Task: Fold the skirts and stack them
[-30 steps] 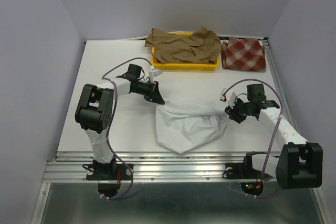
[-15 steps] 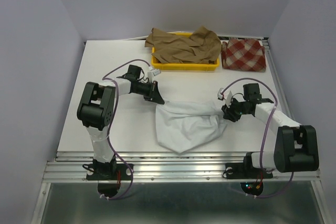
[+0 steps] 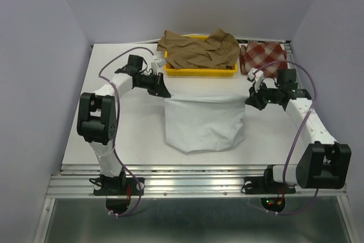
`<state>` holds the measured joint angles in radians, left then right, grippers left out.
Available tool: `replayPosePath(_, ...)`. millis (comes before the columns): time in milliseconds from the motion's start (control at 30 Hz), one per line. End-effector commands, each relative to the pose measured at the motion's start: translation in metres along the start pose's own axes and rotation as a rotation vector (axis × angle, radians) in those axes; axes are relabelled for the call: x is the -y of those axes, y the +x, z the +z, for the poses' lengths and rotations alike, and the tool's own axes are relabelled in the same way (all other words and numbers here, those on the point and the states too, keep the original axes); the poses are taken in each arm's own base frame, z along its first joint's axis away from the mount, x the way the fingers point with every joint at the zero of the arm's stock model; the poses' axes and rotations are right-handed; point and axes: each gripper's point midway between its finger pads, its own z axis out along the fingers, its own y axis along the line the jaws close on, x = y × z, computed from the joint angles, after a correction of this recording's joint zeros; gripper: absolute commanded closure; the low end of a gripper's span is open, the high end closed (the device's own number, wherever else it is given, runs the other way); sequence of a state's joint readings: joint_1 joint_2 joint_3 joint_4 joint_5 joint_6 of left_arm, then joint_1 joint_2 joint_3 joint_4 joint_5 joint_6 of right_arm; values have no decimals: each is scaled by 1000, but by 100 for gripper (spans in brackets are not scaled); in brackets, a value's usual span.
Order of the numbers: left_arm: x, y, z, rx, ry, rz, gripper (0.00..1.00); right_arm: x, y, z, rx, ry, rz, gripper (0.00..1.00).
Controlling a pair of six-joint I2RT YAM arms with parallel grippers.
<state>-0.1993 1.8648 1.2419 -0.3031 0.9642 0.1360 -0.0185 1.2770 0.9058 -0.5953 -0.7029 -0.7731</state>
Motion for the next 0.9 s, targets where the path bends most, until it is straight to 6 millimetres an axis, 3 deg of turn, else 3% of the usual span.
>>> replayPosePath(0,41,-74,-68,127,-68,284,100,49,-85,-51,150,128,-29,99)
replayPosePath(33,55,-98,-88,167,-93,360,100,56,-87,-56,143,128,2,99)
replayPosePath(67,62,-104,-97,170,-102,399,100,62,-96,-64,156,142,0,99)
replayPosePath(100,67,-98,-105,133,-111,433,100,68,-120,-80,197,163,-36,99)
replayPosePath(233,102,-99,-135,116,-125,559,100,67,-149,-103,238,169,-59,99)
replayPosePath(300,119,-96,-148,142,-140,603,100,63,-159,-110,260,173,-70,99)
replayPosePath(433,128,-83,-155,192,-174,654,98,57,-161,-118,255,186,-155,99)
replayPosePath(533,131,-32,-152,128,-149,714,81,29,-116,-107,155,116,-181,99)
replayPosePath(567,119,-4,-141,61,-124,737,76,21,-101,-103,121,94,-189,99)
replayPosePath(600,115,18,-136,14,-106,703,66,7,-71,-88,66,34,-207,99)
replayPosePath(633,107,47,-127,-44,-85,666,61,-10,-51,-86,15,4,-213,99)
replayPosePath(667,103,64,-124,-84,-67,659,56,-22,-33,-81,-23,-31,-237,98)
replayPosePath(700,100,83,-121,-133,-36,691,32,-36,-15,-77,-60,-81,-282,86)
replayPosePath(733,101,87,-124,-159,-34,714,24,-65,22,-78,-133,-172,-344,35)
replayPosePath(767,102,86,-126,-163,-35,726,19,-77,36,-78,-159,-199,-369,20)
replayPosePath(800,106,93,-129,-189,-17,725,18,-83,45,-80,-175,-195,-401,10)
replayPosePath(867,110,93,-130,-184,-3,761,17,-85,49,-86,-167,-105,-485,7)
